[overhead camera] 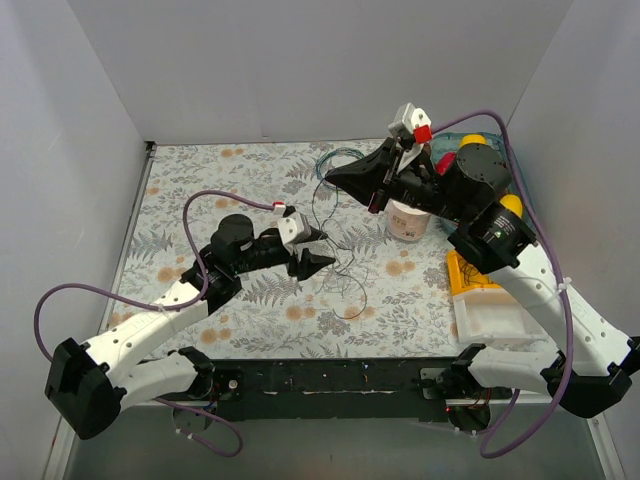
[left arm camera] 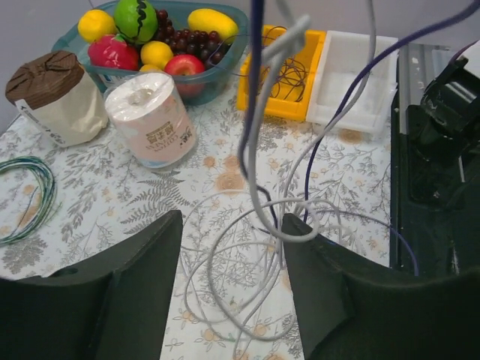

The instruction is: Untangle the cables

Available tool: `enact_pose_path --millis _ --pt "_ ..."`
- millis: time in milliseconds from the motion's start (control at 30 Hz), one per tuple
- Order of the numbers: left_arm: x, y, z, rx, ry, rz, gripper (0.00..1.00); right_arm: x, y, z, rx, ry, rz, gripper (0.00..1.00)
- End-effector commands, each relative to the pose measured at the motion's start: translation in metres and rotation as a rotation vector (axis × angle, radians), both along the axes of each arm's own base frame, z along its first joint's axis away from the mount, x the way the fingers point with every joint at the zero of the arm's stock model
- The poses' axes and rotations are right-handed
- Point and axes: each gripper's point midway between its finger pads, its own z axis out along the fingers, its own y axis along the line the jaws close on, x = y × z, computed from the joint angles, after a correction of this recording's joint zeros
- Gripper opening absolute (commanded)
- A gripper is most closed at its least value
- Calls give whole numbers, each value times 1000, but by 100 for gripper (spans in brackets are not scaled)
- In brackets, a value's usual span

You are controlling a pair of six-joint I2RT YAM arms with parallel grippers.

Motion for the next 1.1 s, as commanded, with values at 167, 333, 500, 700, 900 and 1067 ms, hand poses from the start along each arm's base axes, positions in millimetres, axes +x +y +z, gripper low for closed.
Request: enact_pose_path --millis 167,333,500,700,900,1067 --pt "-7 13 -62 103 11 13 0 8 -33 62 135 -83 -179 1" --pt "-17 28 -109 210 49 12 0 19 -60 84 168 -115 -330 1" --pt "-21 39 -141 286 32 16 0 15 -84 114 212 -172 -413 1" --pt "-24 45 -153 324 7 4 21 10 -110 147 239 -261 -504 1" --pt "-23 43 -149 317 -10 -6 27 13 -106 140 227 -253 -497 1" --pt "-22 44 -150 327 -27 -8 27 21 -112 135 218 -249 -551 1"
